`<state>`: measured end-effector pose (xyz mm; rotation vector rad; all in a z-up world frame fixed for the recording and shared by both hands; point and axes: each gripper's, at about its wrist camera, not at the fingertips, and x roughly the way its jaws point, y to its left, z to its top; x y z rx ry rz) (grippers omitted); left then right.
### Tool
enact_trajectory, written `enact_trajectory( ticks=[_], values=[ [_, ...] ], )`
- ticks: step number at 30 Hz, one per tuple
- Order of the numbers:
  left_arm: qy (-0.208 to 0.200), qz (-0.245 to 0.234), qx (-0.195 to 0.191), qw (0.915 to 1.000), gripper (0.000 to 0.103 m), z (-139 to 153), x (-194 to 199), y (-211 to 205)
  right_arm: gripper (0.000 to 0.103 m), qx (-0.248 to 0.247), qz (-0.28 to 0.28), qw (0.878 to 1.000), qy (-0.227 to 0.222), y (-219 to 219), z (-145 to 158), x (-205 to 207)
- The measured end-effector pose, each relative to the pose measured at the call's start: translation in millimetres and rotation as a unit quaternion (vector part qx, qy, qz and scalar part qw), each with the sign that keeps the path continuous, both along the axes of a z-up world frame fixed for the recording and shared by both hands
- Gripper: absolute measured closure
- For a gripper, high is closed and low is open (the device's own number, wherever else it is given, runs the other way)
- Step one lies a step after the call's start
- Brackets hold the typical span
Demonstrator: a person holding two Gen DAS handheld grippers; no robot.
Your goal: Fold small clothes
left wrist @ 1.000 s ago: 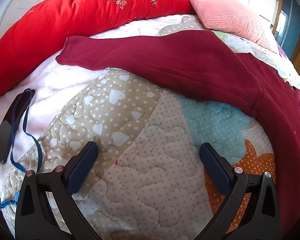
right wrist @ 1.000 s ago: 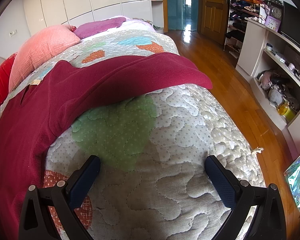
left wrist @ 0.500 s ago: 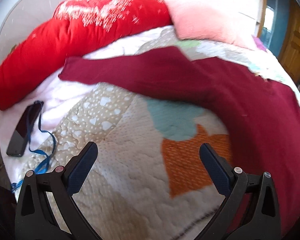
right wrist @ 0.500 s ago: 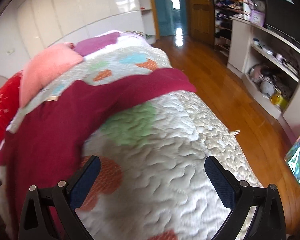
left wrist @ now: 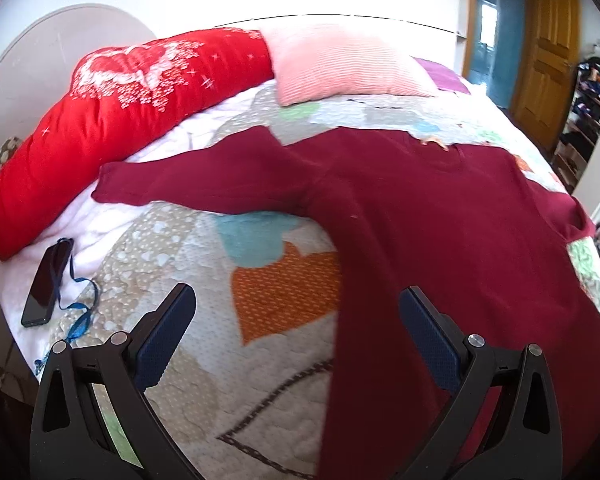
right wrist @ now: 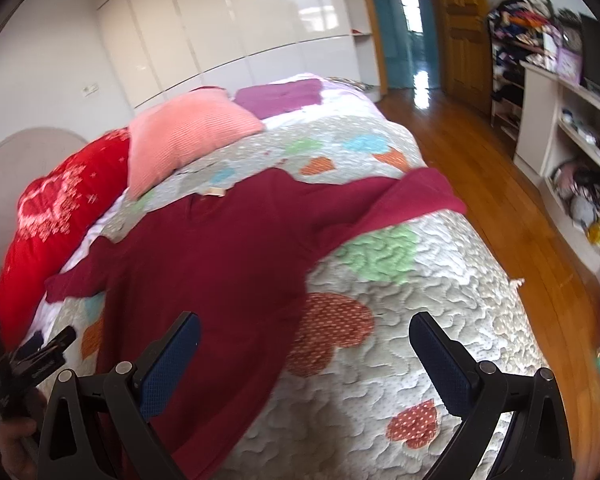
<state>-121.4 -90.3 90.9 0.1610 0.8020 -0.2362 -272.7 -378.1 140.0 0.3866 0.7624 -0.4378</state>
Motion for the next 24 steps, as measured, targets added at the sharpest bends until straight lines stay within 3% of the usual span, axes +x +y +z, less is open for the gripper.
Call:
enact_trajectory(
  ticks=[4,13,16,24],
  values=[
    [-0.001,-0.012,0.002,0.9999,0.001,0.7,-6.9,-8.1,0.0,-0.03,0.029,0.999,-0.006,15.4,21.8,-4.6],
    [0.0,-0.025,0.0,0.9997,0.001,1.6,-13.2,-19.8,0.0,-0.037,0.08,0.996,-0.016,34.8,55.5,-19.6],
    [0.005,-0.028,-0.004,0.9996,0.001,-0.5,-15.3,-22.5,0.0,-0.044,0.082,0.996,-0.011,38.6,51.3,-13.4],
    [0.013,-0.03,0.001,0.9995,0.001,-7.2,-14.8,-25.8,0.0,-0.004,0.076,0.997,-0.001,39.1,12.9,22.2]
  ],
)
